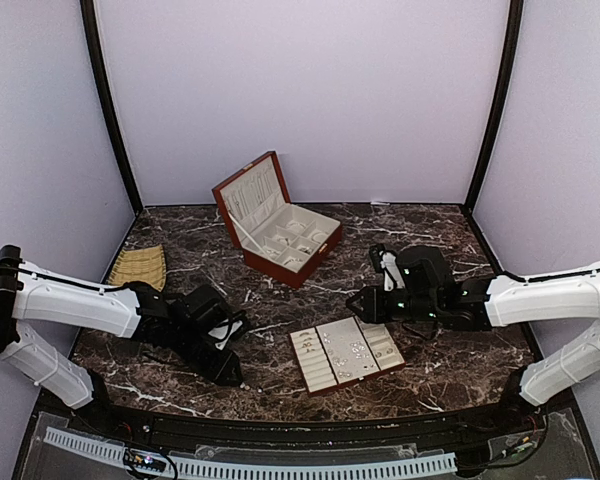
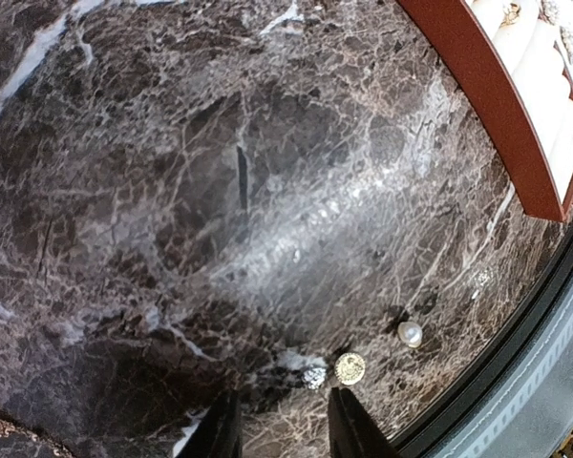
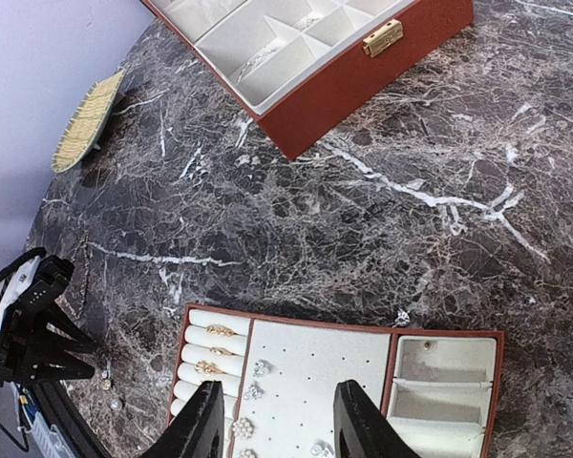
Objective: Organize the mixed jewelry
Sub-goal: Pick up the earring from the center of the board.
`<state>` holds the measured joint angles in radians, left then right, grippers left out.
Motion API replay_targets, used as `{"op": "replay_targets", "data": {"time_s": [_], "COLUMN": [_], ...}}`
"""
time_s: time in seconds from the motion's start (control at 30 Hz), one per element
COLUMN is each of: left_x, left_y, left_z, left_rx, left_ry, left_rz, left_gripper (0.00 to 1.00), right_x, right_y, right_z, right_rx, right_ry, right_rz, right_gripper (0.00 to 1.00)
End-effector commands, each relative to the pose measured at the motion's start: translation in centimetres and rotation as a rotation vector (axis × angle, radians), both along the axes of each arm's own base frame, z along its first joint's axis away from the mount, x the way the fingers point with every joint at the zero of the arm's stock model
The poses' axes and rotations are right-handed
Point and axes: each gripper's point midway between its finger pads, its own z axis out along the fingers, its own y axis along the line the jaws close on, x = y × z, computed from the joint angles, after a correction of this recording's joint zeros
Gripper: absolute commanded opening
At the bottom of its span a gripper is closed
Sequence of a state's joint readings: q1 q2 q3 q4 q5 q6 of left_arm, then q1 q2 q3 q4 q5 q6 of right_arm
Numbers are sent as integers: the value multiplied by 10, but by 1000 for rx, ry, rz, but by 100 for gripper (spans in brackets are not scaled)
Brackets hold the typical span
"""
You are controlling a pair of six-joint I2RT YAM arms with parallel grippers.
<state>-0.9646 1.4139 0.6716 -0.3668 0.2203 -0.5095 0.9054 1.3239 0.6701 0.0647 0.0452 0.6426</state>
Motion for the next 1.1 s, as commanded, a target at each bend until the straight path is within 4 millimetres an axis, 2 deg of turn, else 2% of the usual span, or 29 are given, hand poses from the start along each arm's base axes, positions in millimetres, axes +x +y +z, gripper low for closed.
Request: {"op": "replay_targets", "data": {"time_s": [0.0, 0.2, 0.4, 0.6, 0.97, 1.07], "left_x": [3, -2, -5, -4, -3, -3], "left_y": [-8, -14, -16, -16, -16, -17], "left_z": [10, 8, 5, 5, 4, 3], "left_rx": [-32, -40, -25, -22, -10, -14], "left_ry": [-12, 0, 2, -7, -6, 0], "left_rz": [0, -33, -50, -48, -52, -55], "left_gripper": [35, 35, 18, 6, 4, 0], "right_x": [1, 0, 0, -1, -1, -1], "right_y": [5, 5, 4, 3, 2, 2], "right_z": [5, 4, 2, 2, 2, 2], "right_rx": [34, 32, 32, 38, 41, 41], "right_ry": [-15, -14, -7, -7, -9, -9], "right_rz": [3, 2, -2, -5, -7, -8], "right_gripper": [41, 41, 41, 41, 41, 40]}}
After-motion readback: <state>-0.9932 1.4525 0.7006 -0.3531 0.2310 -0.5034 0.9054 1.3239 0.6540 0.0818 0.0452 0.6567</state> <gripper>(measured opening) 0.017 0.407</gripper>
